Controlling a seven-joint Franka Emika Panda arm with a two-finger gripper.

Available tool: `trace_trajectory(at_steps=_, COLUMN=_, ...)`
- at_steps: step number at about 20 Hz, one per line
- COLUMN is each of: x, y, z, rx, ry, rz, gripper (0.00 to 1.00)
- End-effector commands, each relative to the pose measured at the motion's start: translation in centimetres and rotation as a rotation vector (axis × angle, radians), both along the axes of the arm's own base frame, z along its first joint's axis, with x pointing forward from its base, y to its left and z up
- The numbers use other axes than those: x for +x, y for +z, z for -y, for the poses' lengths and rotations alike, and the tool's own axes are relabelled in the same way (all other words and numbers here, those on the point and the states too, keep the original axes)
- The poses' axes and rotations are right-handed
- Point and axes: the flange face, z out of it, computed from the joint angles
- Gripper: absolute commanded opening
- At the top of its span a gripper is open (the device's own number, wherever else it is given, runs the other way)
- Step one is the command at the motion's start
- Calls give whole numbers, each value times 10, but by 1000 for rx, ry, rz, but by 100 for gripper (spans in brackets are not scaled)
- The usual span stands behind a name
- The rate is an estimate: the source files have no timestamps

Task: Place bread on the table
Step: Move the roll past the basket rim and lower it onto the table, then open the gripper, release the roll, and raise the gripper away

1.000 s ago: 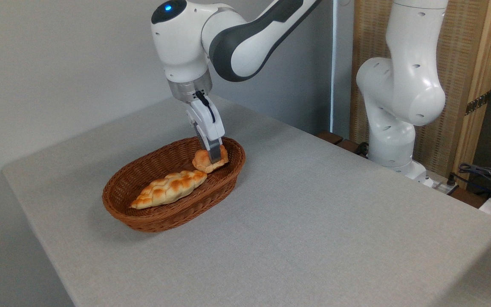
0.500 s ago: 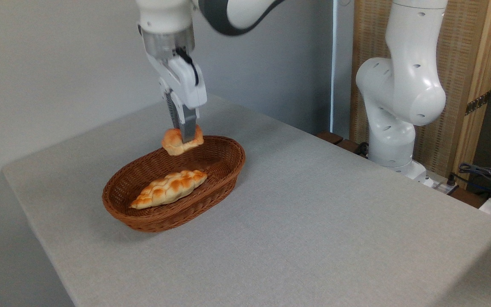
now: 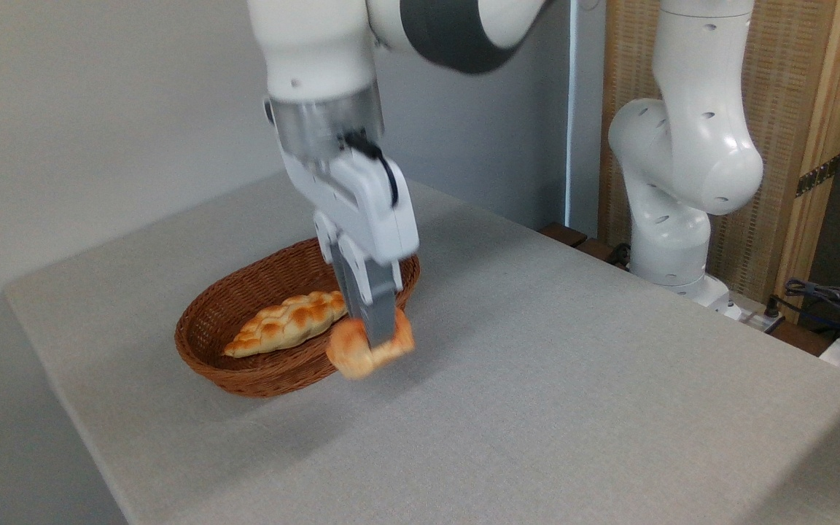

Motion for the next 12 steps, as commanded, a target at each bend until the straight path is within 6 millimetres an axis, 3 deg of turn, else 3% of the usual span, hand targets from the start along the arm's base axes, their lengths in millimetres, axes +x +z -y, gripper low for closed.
trace_trajectory(at_steps=1, x=23, y=-34, z=4, rx=77, ry=-17, rz=-15, gripper=100)
trace_trajectory(at_steps=4, x=24, y=-48, z=5, rx=76, ry=-23, rz=-4, gripper=100)
trace_trajectory(at_steps=9, x=24, y=-47, z=5, rx=75, ry=-22, rz=-1, gripper=100)
trace_trajectory(at_steps=12, x=26, y=-34, z=5, rx=63, ry=-6, rz=27, gripper=100)
